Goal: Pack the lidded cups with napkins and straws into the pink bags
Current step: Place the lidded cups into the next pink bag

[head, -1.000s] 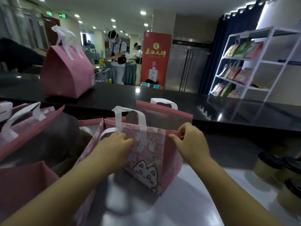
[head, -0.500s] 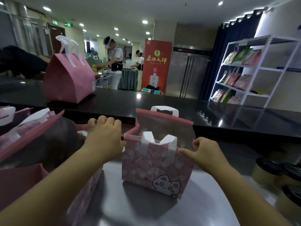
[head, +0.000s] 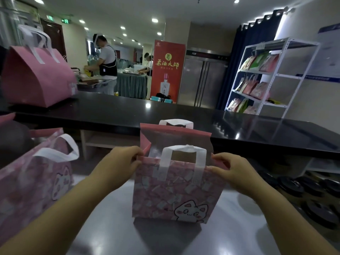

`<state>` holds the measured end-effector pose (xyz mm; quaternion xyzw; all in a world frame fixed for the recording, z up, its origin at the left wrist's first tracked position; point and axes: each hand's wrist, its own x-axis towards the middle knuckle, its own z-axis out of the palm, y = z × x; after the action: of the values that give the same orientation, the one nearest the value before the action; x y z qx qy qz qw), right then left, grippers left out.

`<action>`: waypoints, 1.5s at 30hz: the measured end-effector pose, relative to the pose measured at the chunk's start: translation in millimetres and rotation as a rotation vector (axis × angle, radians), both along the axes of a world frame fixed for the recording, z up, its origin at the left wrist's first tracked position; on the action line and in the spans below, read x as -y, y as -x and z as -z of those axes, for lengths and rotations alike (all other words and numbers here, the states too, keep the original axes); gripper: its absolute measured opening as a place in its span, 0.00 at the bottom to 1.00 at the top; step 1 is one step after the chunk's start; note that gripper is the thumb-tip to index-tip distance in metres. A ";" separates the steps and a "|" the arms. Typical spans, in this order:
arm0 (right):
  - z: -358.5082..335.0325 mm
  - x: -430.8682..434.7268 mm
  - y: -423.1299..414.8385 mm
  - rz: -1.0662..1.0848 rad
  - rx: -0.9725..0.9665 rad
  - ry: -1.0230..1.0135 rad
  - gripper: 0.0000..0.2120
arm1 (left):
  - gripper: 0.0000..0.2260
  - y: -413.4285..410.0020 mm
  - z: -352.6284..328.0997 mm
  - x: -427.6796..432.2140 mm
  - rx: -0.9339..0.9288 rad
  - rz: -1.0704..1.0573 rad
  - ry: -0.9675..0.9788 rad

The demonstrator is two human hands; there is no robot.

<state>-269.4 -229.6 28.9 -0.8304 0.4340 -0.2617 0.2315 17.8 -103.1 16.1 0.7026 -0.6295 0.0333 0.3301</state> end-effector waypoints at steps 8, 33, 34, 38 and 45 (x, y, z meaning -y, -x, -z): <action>10.1 17.8 75.8 0.000 0.053 -0.001 0.17 | 0.10 70.8 11.3 2.3 -0.093 0.133 0.055; 58.1 58.3 201.5 0.371 -0.789 -0.114 0.30 | 0.11 201.9 -84.6 82.7 0.507 0.574 -0.042; 64.1 61.1 203.6 0.367 -0.799 -0.148 0.31 | 0.12 204.0 -83.7 84.8 0.505 0.575 -0.034; 78.0 68.4 206.2 0.347 -0.781 -0.206 0.32 | 0.15 208.3 -78.0 88.7 0.467 0.589 -0.022; 53.6 65.6 199.6 0.429 -0.630 0.028 0.31 | 0.14 198.1 -78.8 88.6 0.414 0.572 -0.034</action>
<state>-469.0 -295.1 -24.7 -0.7635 0.6443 -0.0419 0.0153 -180.4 -191.7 94.9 0.4818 -0.8547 0.0707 0.1797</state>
